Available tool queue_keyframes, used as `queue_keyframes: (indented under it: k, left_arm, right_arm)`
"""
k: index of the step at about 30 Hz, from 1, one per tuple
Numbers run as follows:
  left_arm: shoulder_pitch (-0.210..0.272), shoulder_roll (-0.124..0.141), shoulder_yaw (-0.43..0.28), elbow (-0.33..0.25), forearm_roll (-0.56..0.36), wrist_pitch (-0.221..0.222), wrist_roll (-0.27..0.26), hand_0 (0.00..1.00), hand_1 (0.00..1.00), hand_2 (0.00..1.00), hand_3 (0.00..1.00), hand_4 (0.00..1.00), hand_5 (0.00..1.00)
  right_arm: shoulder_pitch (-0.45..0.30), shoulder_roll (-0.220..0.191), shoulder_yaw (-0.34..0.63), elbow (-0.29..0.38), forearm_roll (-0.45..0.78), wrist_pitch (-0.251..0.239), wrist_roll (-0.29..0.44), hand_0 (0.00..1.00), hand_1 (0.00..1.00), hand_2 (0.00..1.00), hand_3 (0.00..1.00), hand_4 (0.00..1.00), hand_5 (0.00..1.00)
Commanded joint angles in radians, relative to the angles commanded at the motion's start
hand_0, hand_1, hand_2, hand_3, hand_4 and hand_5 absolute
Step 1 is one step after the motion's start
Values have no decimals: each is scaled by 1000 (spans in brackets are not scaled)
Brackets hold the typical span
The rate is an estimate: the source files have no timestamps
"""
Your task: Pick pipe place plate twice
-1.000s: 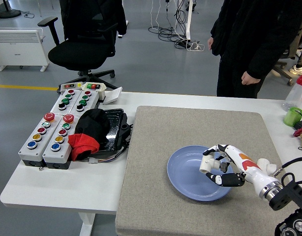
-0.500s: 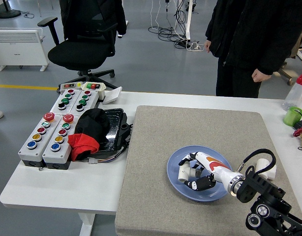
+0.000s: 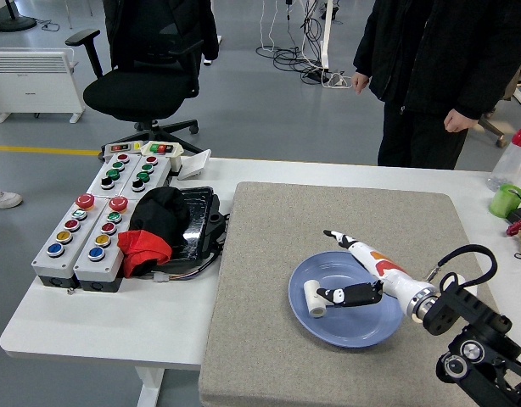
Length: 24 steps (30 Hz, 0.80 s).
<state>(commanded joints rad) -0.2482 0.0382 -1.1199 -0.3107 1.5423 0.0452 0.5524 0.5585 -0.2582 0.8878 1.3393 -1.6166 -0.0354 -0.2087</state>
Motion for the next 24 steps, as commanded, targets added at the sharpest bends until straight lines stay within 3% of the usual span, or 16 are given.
queue_keyframes:
  k: [9,14,17,24]
  left_arm:
    - [4,-1,-6,-1,9,-2,3,655,628,636,566,409,998]
    - [9,-2,-13,-1,19,-4,4,655,628,636,566,409,998]
    - [11,-3,-15,-1,23,-6,5,654,628,636,565,409,998]
    - [12,-5,-11,-1,20,-8,5,654,629,637,566,409,998]
  right_arm:
    - [-70,-152,118,3,-44,56,-73,982,935,998,998,853,405]
    - [-111,-206,138,-11,-27,86,-91,982,935,998,998,853,405]
    - [-115,-210,134,-39,-32,80,-96,974,929,998,998,848,400]
    - [-112,-176,119,-134,-23,39,-87,960,924,998,998,846,399]
